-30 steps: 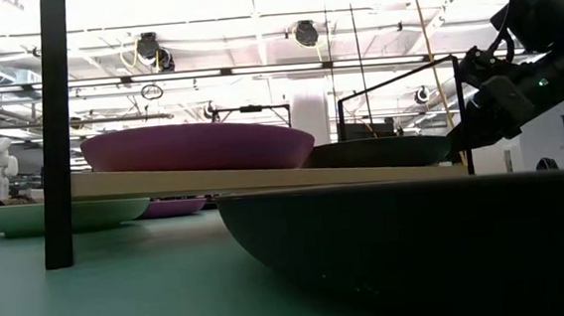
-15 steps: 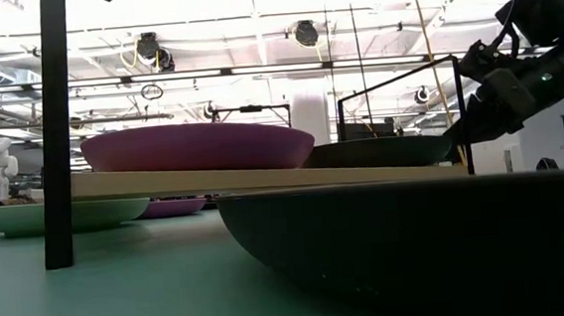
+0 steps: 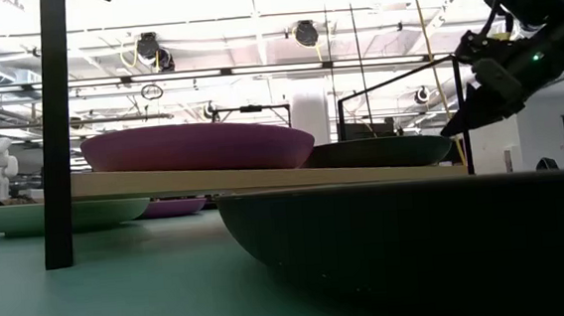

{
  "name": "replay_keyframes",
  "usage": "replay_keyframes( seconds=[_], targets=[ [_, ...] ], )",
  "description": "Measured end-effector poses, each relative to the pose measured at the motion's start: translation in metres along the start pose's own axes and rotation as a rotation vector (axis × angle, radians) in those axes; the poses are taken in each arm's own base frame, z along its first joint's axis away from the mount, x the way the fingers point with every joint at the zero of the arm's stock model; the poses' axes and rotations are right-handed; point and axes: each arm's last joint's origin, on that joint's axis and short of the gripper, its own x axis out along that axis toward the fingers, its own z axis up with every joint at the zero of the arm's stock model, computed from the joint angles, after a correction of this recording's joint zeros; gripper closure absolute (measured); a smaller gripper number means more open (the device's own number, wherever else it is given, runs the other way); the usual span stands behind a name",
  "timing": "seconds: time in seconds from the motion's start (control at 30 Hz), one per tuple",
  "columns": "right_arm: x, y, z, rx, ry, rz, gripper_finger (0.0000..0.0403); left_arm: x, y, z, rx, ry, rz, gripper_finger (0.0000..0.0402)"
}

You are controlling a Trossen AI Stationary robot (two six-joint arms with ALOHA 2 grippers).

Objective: Place and stack plates onto a shelf
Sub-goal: Stack the green plate on top of the black plate on the shelf

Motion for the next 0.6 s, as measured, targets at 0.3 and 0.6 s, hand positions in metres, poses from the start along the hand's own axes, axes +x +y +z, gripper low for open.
replay_keyframes(
  seconds=[0.3,0.6],
  targets=[
    [0.002,-0.007,0.003,0.011,0.003,-0.046,0.0403,-0.003,0.001,0.000,0.006,0.006,-0.005,0.0277],
    [-0.015,-0.007,0.026,0.059,0.065,-0.061,0.0403,-0.019,0.016,0.000,-0.017,0.057,0.005,0.0277]
  ],
)
